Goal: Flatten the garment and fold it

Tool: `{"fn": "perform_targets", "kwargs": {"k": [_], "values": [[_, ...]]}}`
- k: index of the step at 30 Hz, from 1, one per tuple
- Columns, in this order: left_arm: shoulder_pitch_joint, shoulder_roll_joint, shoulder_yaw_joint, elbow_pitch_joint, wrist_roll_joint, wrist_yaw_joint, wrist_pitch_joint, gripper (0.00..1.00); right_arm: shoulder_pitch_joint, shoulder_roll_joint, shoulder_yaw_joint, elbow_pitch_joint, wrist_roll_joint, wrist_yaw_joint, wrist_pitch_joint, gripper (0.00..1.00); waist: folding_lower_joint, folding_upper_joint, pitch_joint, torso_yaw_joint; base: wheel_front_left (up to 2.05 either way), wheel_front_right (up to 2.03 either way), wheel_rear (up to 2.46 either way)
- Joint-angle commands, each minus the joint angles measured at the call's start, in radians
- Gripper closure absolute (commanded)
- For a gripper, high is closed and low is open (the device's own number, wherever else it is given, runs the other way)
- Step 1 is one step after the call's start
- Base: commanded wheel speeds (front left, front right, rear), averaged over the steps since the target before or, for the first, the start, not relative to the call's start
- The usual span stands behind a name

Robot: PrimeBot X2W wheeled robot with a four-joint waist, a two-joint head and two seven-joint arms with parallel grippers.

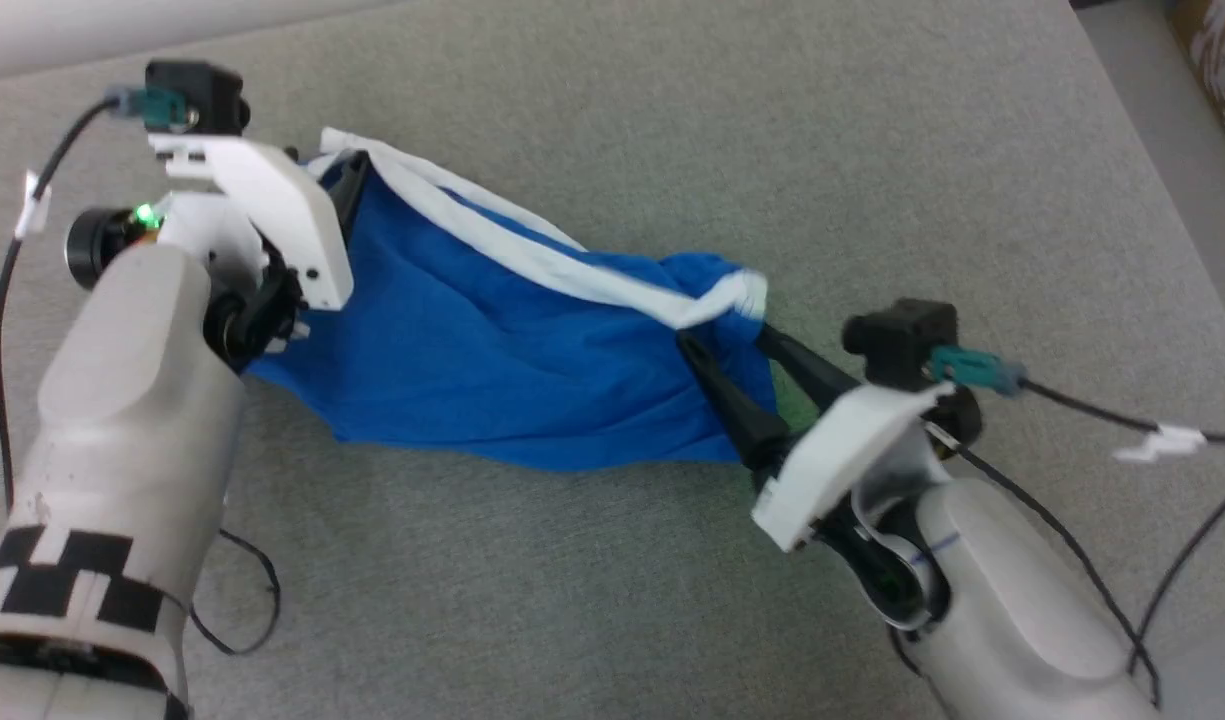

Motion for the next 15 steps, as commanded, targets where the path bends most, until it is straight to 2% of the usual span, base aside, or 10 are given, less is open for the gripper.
{"fn": "perform_targets", "kwargs": {"k": [1, 3, 8, 11, 15], "values": [[0.032, 0.003, 0.003, -0.001, -0.008, -0.006, -0.035, 0.00, 0.027, -0.024, -0.005, -0.028, -0.036, -0.001, -0.022, 0.00, -0.0001, -0.0001, -0.063, 0.056, 0.00, 0.00, 0.00], [0.055, 0.007, 0.006, -0.015, -0.006, -0.001, -0.080, 0.00, 0.056, -0.043, -0.016, -0.066, -0.081, -0.001, -0.037, 0.00, -0.0001, -0.0001, -0.092, 0.077, 0.00, 0.00, 0.00], [0.116, 0.023, 0.003, -0.053, -0.011, -0.001, -0.101, 0.00, 0.134, -0.070, -0.079, -0.154, -0.185, -0.001, -0.049, 0.00, -0.0001, -0.0001, -0.152, 0.121, 0.00, 0.00, 0.00], [0.153, 0.044, -0.009, -0.099, -0.028, -0.003, -0.057, 0.00, 0.207, -0.068, -0.137, -0.234, -0.248, -0.001, -0.032, 0.00, -0.0001, -0.0001, -0.187, 0.146, 0.00, 0.00, 0.00], [0.194, 0.079, -0.042, -0.164, -0.061, -0.005, 0.062, 0.00, 0.294, -0.056, -0.190, -0.344, -0.302, -0.001, 0.017, 0.00, -0.0001, -0.0001, -0.214, 0.156, 0.00, 0.00, 0.00]]}}
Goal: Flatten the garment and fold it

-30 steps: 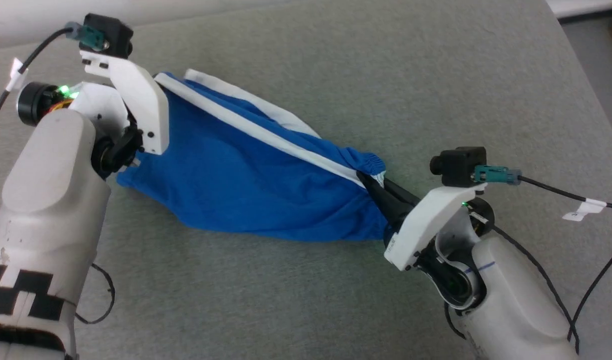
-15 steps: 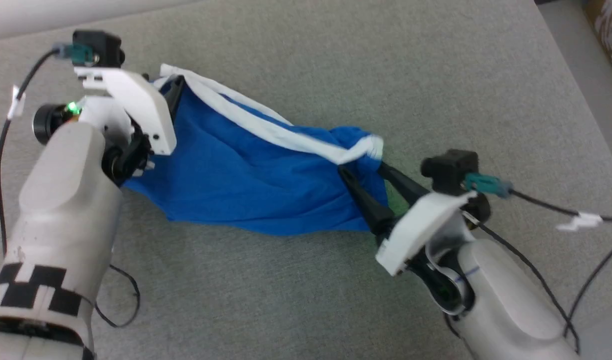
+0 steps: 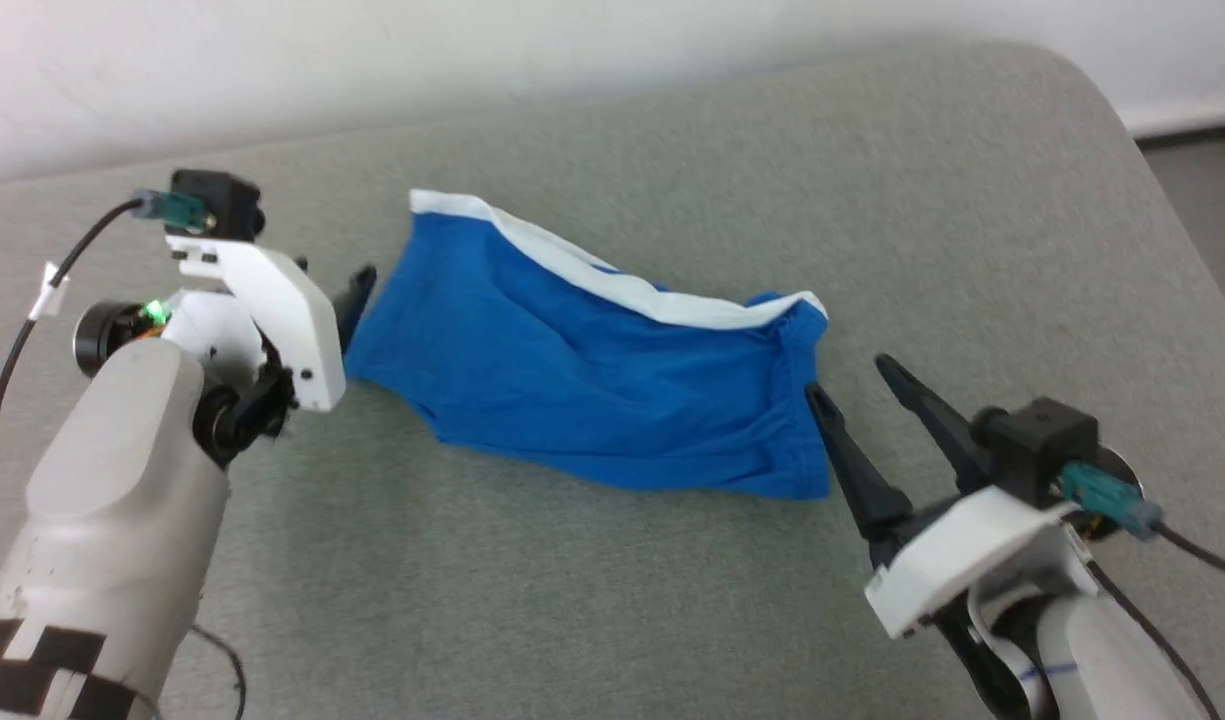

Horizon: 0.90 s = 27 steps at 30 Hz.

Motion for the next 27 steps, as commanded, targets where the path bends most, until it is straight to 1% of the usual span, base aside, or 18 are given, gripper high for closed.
{"fn": "perform_targets", "kwargs": {"k": [1, 6, 9, 15, 21, 22, 23, 24, 27], "values": [[0.020, 0.011, -0.008, -0.010, -0.012, -0.006, 0.025, 0.00, 0.017, 0.006, -0.006, -0.019, -0.008, -0.001, 0.010, 0.00, 0.0003, -0.0001, -0.048, 0.040, 0.00, 0.00, 0.00], [0.054, 0.047, -0.038, -0.047, -0.051, -0.007, 0.160, 0.00, 0.066, 0.025, -0.024, -0.109, -0.027, -0.001, 0.060, 0.00, 0.0003, -0.0001, -0.028, 0.002, 0.00, 0.00, 0.00], [0.063, 0.052, -0.039, -0.055, -0.079, -0.006, 0.206, 0.00, 0.078, 0.033, -0.027, -0.136, -0.028, -0.001, 0.076, 0.00, 0.0003, -0.0001, -0.009, -0.025, 0.00, 0.00, 0.00], [0.072, 0.035, -0.054, -0.042, -0.099, 0.002, 0.267, 0.00, 0.091, 0.042, -0.036, -0.154, -0.019, -0.001, 0.086, 0.00, 0.0003, -0.0001, 0.036, -0.053, 0.00, 0.00, 0.00], [0.099, 0.008, -0.114, -0.036, -0.106, -0.001, 0.363, 0.00, 0.087, 0.044, -0.041, -0.146, -0.005, -0.001, 0.089, 0.00, 0.0003, -0.0001, 0.063, -0.055, 0.00, 0.00, 0.00], [0.107, 0.003, -0.121, -0.043, -0.114, -0.002, 0.373, 0.11, 0.087, 0.044, -0.042, -0.141, -0.001, -0.001, 0.092, 0.00, 0.0003, -0.0001, 0.065, -0.054, 0.00, 0.00, 0.00], [0.119, -0.004, -0.122, -0.047, -0.130, -0.002, 0.384, 0.76, 0.085, 0.043, -0.041, -0.137, 0.004, -0.001, 0.096, 0.00, 0.0003, -0.0001, 0.066, -0.053, 0.00, 0.00, 0.00], [0.130, -0.009, -0.123, -0.053, -0.145, -0.003, 0.395, 1.00, 0.083, 0.043, -0.039, -0.134, 0.011, -0.001, 0.096, 0.00, 0.0003, -0.0001, 0.066, -0.051, 0.00, 0.00, 0.00], [0.152, -0.014, -0.123, -0.081, -0.156, -0.004, 0.365, 1.00, 0.075, 0.038, -0.029, -0.112, 0.036, -0.001, 0.111, 0.00, 0.0003, -0.0001, 0.067, -0.039, 0.00, 0.00, 0.00]]}}
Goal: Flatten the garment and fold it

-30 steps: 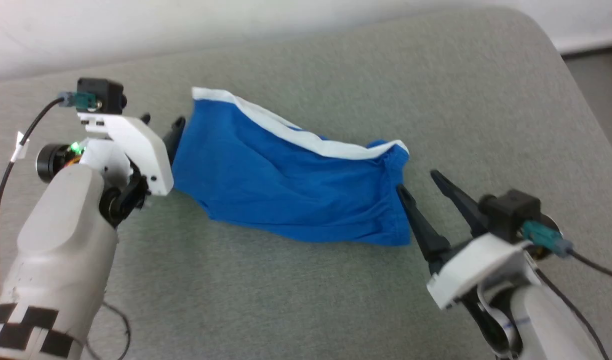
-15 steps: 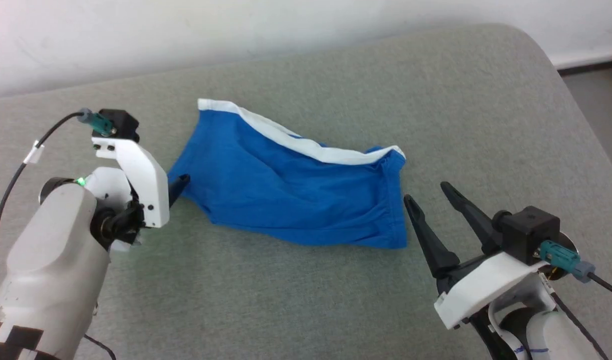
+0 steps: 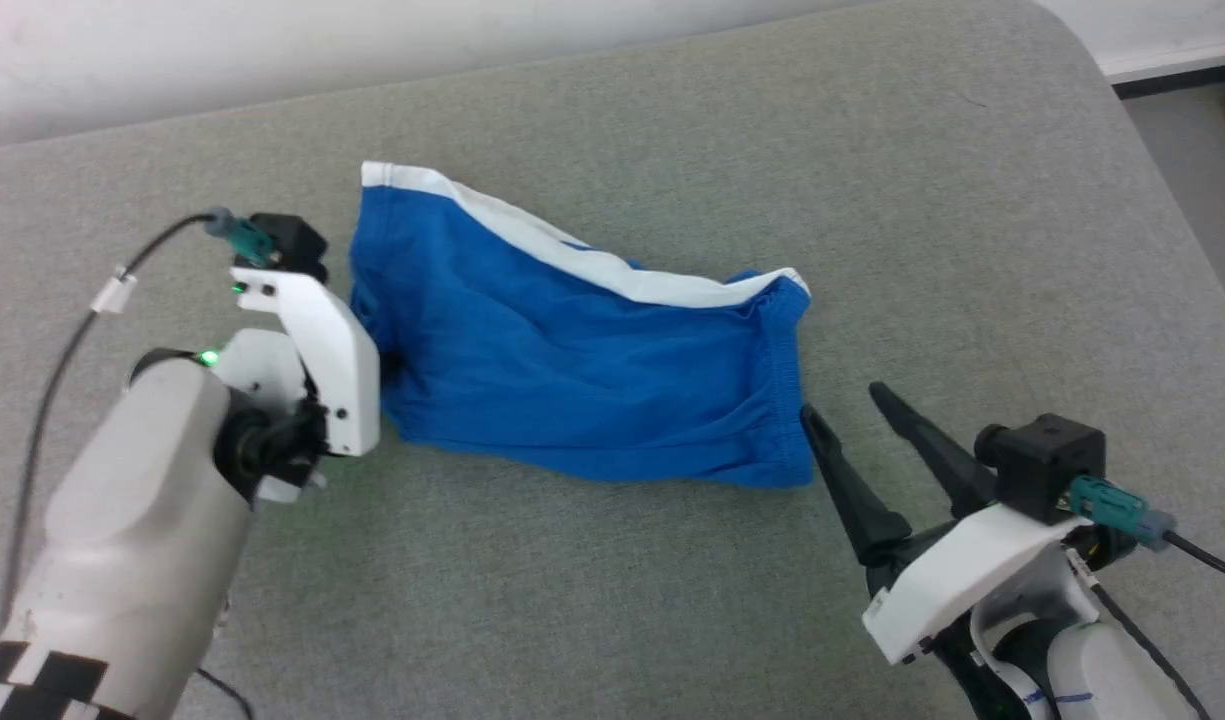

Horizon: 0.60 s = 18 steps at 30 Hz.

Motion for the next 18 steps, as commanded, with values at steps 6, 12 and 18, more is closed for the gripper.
{"fn": "perform_targets", "kwargs": {"k": [6, 12, 18], "values": [[0.096, -0.034, -0.040, -0.014, 0.038, 0.006, -0.085, 1.00, -0.053, -0.028, 0.038, 0.079, 0.068, -0.001, 0.086, 0.00, 0.0000, -0.0001, -0.012, 0.032, 0.00, 0.00, 0.00], [0.088, -0.033, -0.024, -0.082, 0.058, 0.022, -0.171, 1.00, -0.148, -0.031, 0.065, 0.235, 0.119, -0.001, 0.179, 0.00, 0.0000, -0.0001, -0.023, 0.064, 0.00, 0.00, 0.00], [0.087, -0.043, -0.034, -0.136, 0.062, 0.021, -0.197, 1.00, -0.227, -0.030, 0.080, 0.438, 0.098, -0.001, 0.266, 0.00, 0.0000, -0.0001, -0.024, 0.099, 0.00, 0.00, 0.00]]}}
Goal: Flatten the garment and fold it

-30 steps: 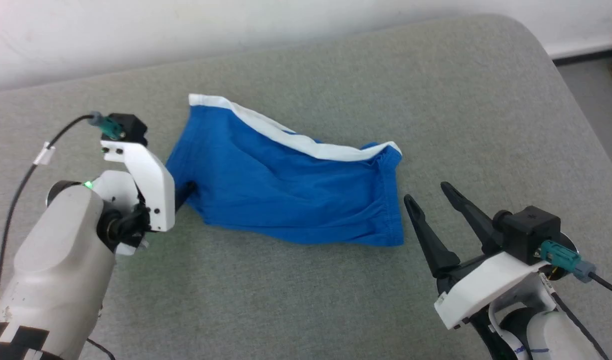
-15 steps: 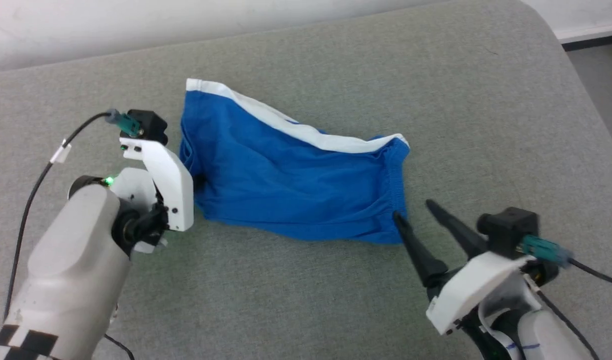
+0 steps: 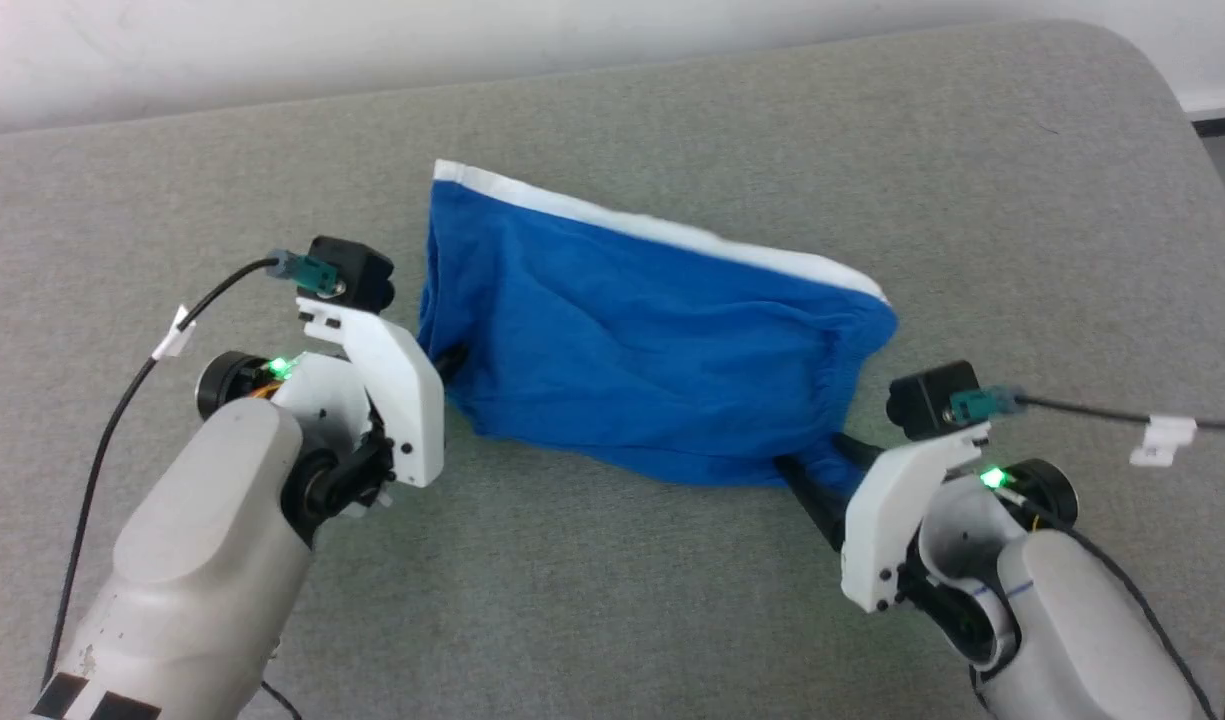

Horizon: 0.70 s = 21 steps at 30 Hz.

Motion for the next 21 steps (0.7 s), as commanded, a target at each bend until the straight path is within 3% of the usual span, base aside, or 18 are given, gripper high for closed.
{"fn": "perform_targets", "kwargs": {"k": [1, 3, 4, 5, 6, 13, 21], "values": [[0.013, -0.005, -0.003, -0.011, 0.002, -0.001, -0.012, 1.00, -0.013, 0.005, 0.016, 0.043, 0.007, -0.001, 0.032, 0.00, -0.0001, -0.0001, -0.002, 0.014, 0.00, 0.00, 0.00], [0.016, -0.006, -0.009, -0.019, 0.004, -0.002, -0.018, 1.00, -0.024, -0.001, 0.057, 0.077, 0.017, -0.001, 0.084, 0.00, -0.0001, -0.0001, -0.006, 0.018, 0.00, 0.00, 0.00], [0.018, -0.008, -0.011, -0.025, 0.005, -0.003, -0.022, 1.00, -0.027, 0.000, 0.071, 0.085, 0.035, -0.001, 0.105, 0.41, -0.0001, -0.0001, -0.007, 0.020, 0.00, 0.00, 0.00], [0.022, -0.012, -0.013, -0.030, 0.002, -0.003, -0.027, 1.00, -0.029, -0.002, 0.090, 0.093, 0.052, -0.001, 0.134, 0.74, -0.0001, -0.0001, -0.011, 0.022, 0.00, 0.00, 0.00], [0.026, -0.016, -0.014, -0.033, 0.001, -0.003, -0.032, 1.00, -0.029, -0.010, 0.109, 0.099, 0.066, -0.001, 0.165, 1.00, -0.0001, -0.0001, -0.015, 0.025, 0.00, 0.00, 0.00], [0.072, -0.043, -0.016, -0.039, 0.007, 0.016, -0.104, 1.00, -0.045, -0.063, 0.143, 0.038, 0.132, -0.001, 0.196, 1.00, -0.0001, -0.0001, -0.064, 0.041, 0.00, 0.00, 0.00], [0.257, -0.010, 0.023, -0.165, 0.015, 0.118, -0.222, 1.00, 0.016, -0.141, 0.144, -0.102, 0.141, -0.001, 0.141, 1.00, -0.0001, -0.0001, -0.199, 0.084, 0.00, 0.00, 0.00]]}}
